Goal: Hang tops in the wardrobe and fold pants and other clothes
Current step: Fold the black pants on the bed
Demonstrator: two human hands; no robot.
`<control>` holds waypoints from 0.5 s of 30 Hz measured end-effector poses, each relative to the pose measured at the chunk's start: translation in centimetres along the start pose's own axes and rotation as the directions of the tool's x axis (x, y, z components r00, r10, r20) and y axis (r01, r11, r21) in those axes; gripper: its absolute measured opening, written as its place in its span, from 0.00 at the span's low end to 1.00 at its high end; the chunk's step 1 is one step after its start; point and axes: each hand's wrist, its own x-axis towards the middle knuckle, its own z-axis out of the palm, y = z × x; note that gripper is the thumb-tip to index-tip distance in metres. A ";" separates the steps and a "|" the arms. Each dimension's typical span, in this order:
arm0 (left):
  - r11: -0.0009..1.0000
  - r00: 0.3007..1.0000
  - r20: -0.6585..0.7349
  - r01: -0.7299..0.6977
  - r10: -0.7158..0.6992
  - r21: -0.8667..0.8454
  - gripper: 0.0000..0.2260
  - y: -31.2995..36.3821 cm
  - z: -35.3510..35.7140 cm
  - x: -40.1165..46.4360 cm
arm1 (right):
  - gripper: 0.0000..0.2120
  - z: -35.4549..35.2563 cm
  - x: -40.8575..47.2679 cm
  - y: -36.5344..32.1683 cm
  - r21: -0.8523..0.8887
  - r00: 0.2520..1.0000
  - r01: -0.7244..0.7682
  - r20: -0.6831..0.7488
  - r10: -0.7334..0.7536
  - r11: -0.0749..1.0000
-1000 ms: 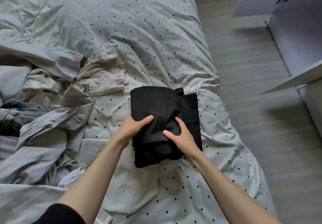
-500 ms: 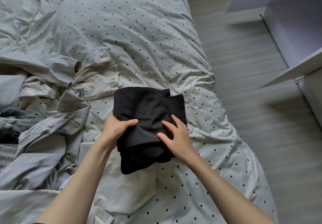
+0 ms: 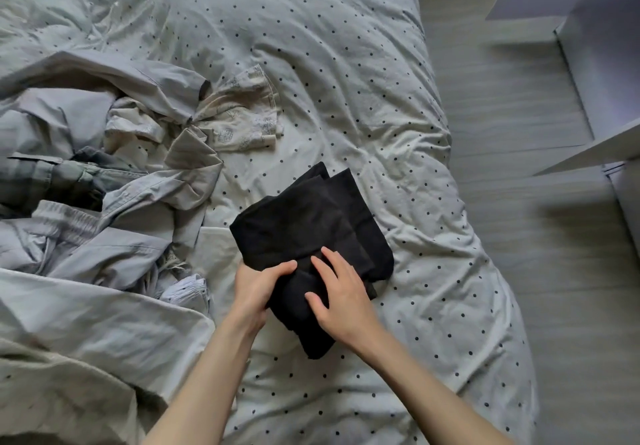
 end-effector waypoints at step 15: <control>0.982 0.960 0.213 0.172 -0.184 0.072 0.08 -0.3 -9.4 3.4 | 0.52 4.1 1.4 -2.1 -0.257 0.937 -0.127 0.286 0.200 0.958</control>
